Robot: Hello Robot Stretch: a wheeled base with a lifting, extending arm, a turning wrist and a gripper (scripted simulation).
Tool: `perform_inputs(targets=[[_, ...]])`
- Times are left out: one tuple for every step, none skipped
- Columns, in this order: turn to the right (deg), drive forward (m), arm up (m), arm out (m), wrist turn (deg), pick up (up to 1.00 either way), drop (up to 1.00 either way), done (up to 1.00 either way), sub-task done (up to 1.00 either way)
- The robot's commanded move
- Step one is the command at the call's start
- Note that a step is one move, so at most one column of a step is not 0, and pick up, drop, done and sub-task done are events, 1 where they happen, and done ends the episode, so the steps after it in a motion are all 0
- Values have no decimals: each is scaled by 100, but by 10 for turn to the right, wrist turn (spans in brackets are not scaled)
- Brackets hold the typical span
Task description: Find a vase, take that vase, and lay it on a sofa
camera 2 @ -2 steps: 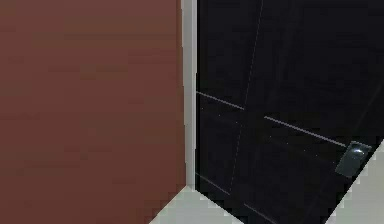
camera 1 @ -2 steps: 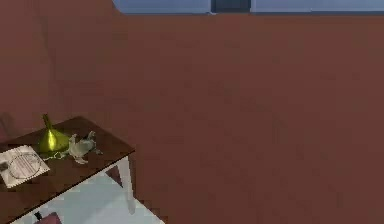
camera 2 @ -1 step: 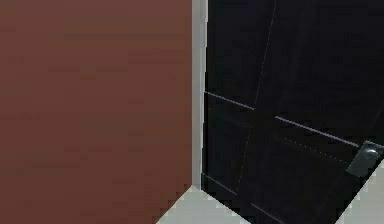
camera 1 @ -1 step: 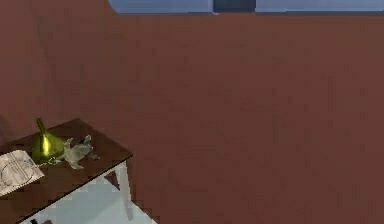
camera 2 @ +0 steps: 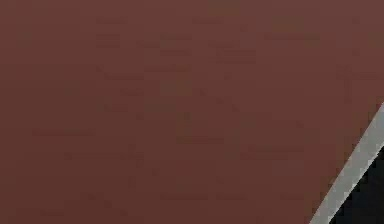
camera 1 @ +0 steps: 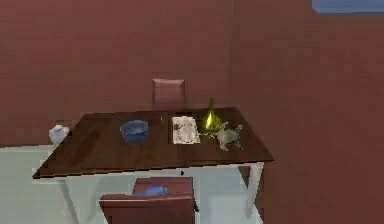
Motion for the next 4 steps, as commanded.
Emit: perform_inputs(targets=[[-450, 0, 0, 0, 0, 0, 0, 0, 0], [-360, 0, 0, 0, 0, 0, 0, 0, 0], [450, 0, 0, 0, 0, 0, 0, 0, 0], [450, 0, 0, 0, 0, 0, 0, 0, 0]])
